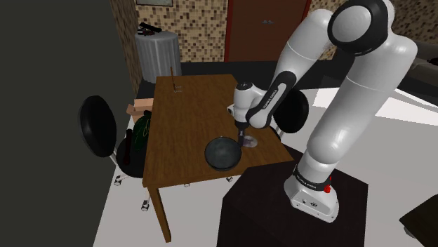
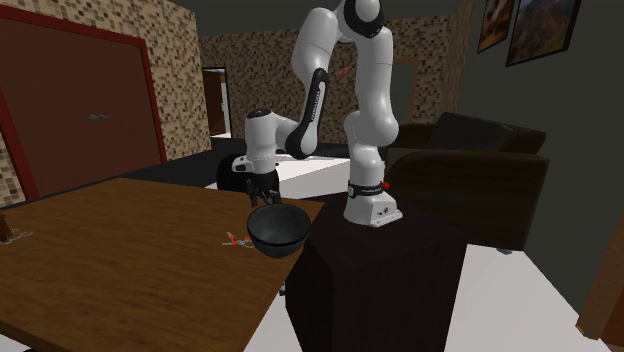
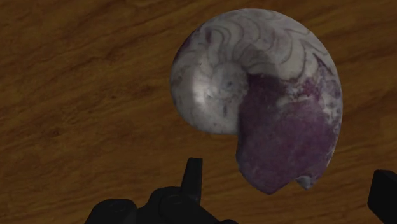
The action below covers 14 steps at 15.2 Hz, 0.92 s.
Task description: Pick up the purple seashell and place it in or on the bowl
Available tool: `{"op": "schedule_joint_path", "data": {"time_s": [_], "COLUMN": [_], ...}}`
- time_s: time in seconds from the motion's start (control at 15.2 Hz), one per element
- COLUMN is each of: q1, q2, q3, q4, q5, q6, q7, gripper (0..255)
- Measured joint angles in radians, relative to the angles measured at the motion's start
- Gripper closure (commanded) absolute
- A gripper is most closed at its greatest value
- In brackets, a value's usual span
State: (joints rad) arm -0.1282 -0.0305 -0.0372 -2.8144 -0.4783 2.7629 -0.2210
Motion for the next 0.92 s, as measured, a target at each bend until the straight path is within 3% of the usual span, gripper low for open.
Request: {"op": "schedule_joint_path", "data": {"time_s": [0.2, 0.53, 0.59, 0.92], "q1": [-0.005, -0.006, -0.006, -0.006], "q2": [0.046, 0.055, 0.055, 0.055], "q3": [-0.003, -0.005, -0.005, -0.005], "q4": [0.006, 0.008, 0.008, 0.008], "q5": [-0.041, -0.051, -0.051, -0.051], "q6": [0.033, 0.041, 0.041, 0.041], "q7": [0.031, 0.038, 0.038, 0.038], "gripper": [0, 0, 255, 255]}}
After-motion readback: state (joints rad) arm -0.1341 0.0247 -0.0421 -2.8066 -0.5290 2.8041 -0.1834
